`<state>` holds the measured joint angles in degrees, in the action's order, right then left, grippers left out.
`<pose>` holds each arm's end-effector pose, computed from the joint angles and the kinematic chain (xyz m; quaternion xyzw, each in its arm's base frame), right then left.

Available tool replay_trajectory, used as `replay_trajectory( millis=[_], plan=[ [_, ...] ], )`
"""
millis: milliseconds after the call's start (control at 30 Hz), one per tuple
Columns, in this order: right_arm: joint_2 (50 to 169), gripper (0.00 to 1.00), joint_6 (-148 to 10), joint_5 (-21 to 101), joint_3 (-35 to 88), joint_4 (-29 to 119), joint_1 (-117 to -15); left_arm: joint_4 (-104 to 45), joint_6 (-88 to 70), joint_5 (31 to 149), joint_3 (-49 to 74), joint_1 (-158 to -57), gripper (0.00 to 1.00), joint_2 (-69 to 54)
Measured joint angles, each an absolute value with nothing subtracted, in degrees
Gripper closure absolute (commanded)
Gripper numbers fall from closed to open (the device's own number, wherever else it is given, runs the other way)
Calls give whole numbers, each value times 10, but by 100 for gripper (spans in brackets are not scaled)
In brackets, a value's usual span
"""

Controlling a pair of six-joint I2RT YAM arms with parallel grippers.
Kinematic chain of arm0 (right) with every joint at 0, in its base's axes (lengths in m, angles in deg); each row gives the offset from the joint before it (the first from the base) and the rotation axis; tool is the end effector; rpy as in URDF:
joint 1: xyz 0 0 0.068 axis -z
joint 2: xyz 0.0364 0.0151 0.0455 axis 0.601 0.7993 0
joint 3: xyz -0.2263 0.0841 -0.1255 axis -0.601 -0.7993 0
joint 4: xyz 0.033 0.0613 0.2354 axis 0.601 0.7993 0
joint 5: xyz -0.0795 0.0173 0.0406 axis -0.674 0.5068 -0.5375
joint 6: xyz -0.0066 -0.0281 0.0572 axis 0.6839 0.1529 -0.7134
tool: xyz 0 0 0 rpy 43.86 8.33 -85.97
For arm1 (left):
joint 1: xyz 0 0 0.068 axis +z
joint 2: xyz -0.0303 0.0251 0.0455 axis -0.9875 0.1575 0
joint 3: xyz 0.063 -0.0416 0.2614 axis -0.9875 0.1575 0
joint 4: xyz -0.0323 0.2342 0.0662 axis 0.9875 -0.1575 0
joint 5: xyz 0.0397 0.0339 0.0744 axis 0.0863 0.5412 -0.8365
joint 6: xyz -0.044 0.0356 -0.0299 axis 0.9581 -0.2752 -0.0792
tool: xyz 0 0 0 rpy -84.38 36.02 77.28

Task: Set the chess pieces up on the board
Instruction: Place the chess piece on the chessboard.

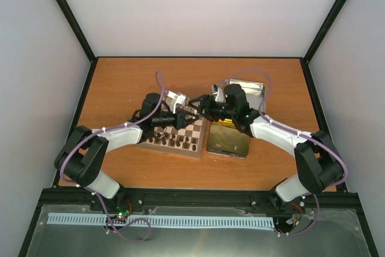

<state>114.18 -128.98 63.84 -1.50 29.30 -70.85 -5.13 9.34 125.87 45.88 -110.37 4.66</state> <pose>0.2547 0.2026 0.2390 0.0824 0.8099 0.5565 0.1660 0.2498 -0.1806 0.2022 0.2037 0.7716 -0.5275 0.2914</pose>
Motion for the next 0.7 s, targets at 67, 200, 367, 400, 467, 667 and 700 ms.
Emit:
replay_trajectory(
  millis=[67,200,367,400,467,667,700],
  plan=[
    [1141,40,-1215,627,30,353,-711,-64,76,1256,445,-1104,99,47],
    [1141,49,-1067,599,115,481,-711,-74,48,1253,420,-1104,99,47],
    [1141,56,-935,585,158,590,-711,-89,31,1249,419,-1104,99,47],
    [1141,56,-918,585,158,608,-711,-91,30,1248,419,-1104,99,47],
    [1141,56,-890,585,158,639,-711,-92,27,1247,419,-1104,99,47],
    [1145,63,-852,585,166,680,-711,-94,24,1247,419,-1104,99,47],
    [1147,64,-851,585,169,681,-711,-95,24,1246,419,-1104,99,47]
  ],
)
